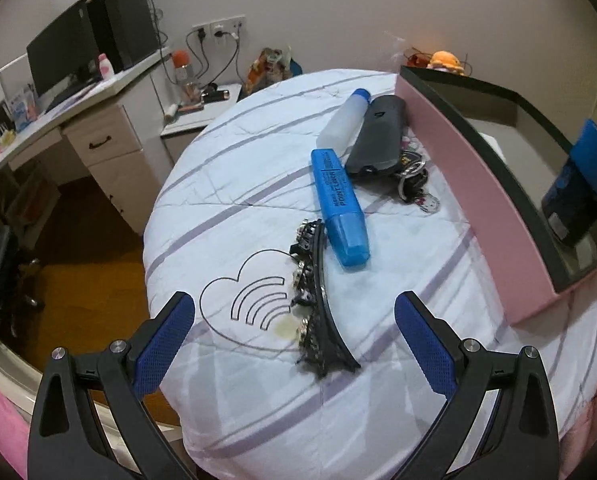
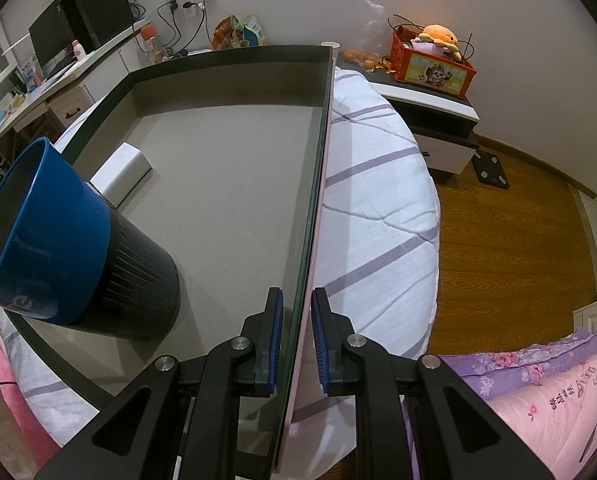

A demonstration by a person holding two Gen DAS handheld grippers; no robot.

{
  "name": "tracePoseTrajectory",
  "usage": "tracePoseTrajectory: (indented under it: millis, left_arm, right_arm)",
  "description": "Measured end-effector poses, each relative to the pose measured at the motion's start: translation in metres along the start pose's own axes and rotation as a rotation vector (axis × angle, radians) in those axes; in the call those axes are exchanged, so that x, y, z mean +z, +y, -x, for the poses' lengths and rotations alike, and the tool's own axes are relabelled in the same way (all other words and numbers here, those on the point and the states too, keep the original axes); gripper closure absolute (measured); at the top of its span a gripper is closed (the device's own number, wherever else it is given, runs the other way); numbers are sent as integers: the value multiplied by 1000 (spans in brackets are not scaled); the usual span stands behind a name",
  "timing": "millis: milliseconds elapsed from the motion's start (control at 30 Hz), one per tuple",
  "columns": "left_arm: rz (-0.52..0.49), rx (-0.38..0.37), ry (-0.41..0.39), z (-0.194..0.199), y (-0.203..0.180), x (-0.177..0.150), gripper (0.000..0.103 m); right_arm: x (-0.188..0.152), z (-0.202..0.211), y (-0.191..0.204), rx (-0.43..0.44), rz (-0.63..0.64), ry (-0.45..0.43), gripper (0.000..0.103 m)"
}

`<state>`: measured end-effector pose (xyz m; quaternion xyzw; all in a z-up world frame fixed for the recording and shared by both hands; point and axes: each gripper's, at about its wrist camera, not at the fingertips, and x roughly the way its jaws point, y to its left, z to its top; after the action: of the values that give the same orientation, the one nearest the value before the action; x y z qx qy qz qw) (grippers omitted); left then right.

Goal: Organize rigid objects
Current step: 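Move the left tool back toward the black hair clip, then close the left tool on the black hair clip and lift it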

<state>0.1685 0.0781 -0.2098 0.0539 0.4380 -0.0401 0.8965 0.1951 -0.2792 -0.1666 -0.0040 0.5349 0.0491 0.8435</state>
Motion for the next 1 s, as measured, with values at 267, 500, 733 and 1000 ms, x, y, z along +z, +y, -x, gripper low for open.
tracePoseTrajectory:
  millis: [267, 500, 733, 1000]
  left_arm:
    - [-19, 4, 38, -20, -7, 4, 13]
    - [-38, -36, 45, -17, -10, 7, 37]
    - [-82, -65, 30, -11, -17, 6, 82]
    - [-40, -103, -10, 6, -7, 1, 83]
  right_arm:
    - [-1, 0, 0, 7, 1, -3, 87]
    - [-1, -1, -1, 10, 3, -3, 87]
    - [0, 0, -2, 15, 1, -3, 87]
    - [0, 0, -2, 14, 1, -3, 87]
